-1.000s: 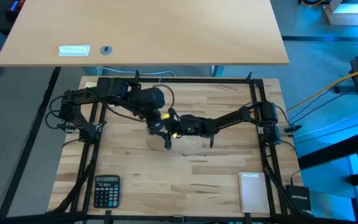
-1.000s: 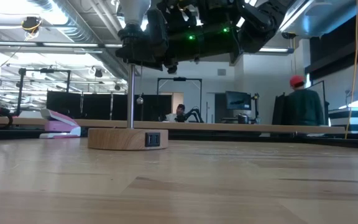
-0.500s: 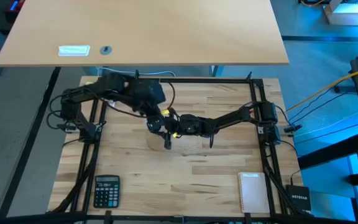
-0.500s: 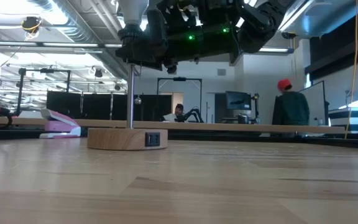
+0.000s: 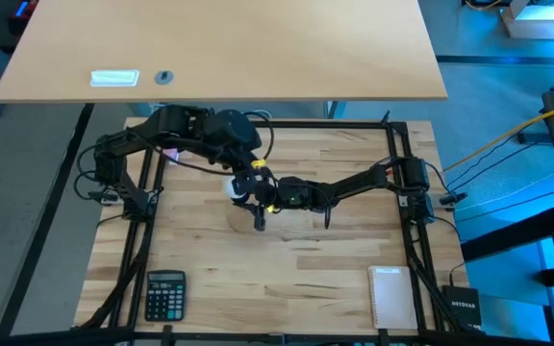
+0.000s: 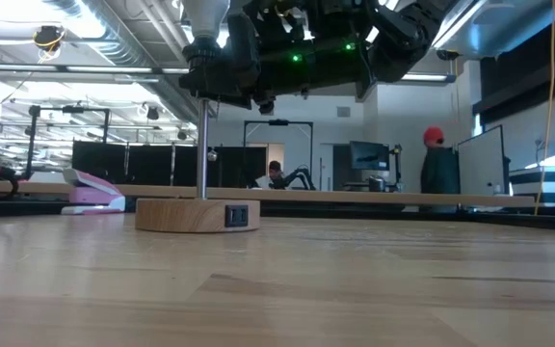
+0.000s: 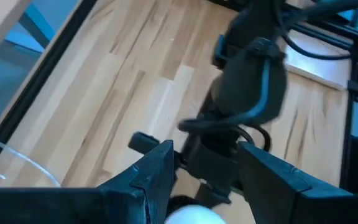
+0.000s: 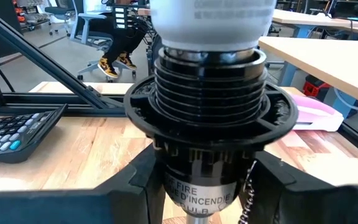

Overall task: Screw lightbulb
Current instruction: Remove the lightbulb from the lamp

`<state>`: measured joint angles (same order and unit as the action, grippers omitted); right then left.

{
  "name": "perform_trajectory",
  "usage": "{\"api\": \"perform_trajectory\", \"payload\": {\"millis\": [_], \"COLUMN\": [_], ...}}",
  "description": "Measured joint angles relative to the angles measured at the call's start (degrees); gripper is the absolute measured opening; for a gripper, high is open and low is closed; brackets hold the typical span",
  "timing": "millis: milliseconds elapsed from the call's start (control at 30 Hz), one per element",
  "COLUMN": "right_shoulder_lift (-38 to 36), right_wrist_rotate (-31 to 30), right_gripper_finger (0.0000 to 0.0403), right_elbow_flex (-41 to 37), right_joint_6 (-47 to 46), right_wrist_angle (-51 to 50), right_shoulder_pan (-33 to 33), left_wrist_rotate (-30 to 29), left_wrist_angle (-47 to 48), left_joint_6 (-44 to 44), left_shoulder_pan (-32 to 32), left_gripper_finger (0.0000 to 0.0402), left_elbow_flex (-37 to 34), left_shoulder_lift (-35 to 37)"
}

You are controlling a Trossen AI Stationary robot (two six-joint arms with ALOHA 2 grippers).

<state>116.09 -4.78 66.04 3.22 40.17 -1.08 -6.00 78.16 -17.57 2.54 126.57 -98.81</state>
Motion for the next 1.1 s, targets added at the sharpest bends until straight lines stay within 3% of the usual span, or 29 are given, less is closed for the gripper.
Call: {"api": "perform_trajectory", "payload": {"millis": [167, 267, 667, 967, 1100], "right_shoulder_lift": [0.00, 0.00, 0.00, 0.00, 0.00], "right_wrist_rotate": [-0.01, -0.02, -0.07, -0.09, -0.09], "right_gripper_finger": [0.0151, 0.0151, 0.0151, 0.0151, 0.0151], "right_elbow_flex": [0.00, 0.00, 0.01, 0.02, 0.02], "right_joint_6": [0.00, 0.02, 0.04, 0.09, 0.09], "right_wrist_angle": [-0.15, -0.17, -0.17, -0.18, -0.16], "right_shoulder_pan": [0.00, 0.00, 0.00, -0.02, -0.02], "left_wrist_rotate": [-0.20, -0.20, -0.20, -0.17, -0.17], "left_wrist_angle": [-0.59, -1.46, -1.17, 0.04, 2.08], "left_joint_6": [-0.63, -0.29, -0.25, 0.99, 8.40], "left_shoulder_pan": [0.64, 0.61, 0.56, -0.73, -1.60], "left_gripper_finger": [0.0170, 0.0193, 0.0387, 0.0376, 0.0375], "left_elbow_flex": [-0.05, -0.03, -0.03, 0.03, 0.04], "left_shoulder_lift": [-0.18, -0.08, 0.05, 0.05, -0.08]}}
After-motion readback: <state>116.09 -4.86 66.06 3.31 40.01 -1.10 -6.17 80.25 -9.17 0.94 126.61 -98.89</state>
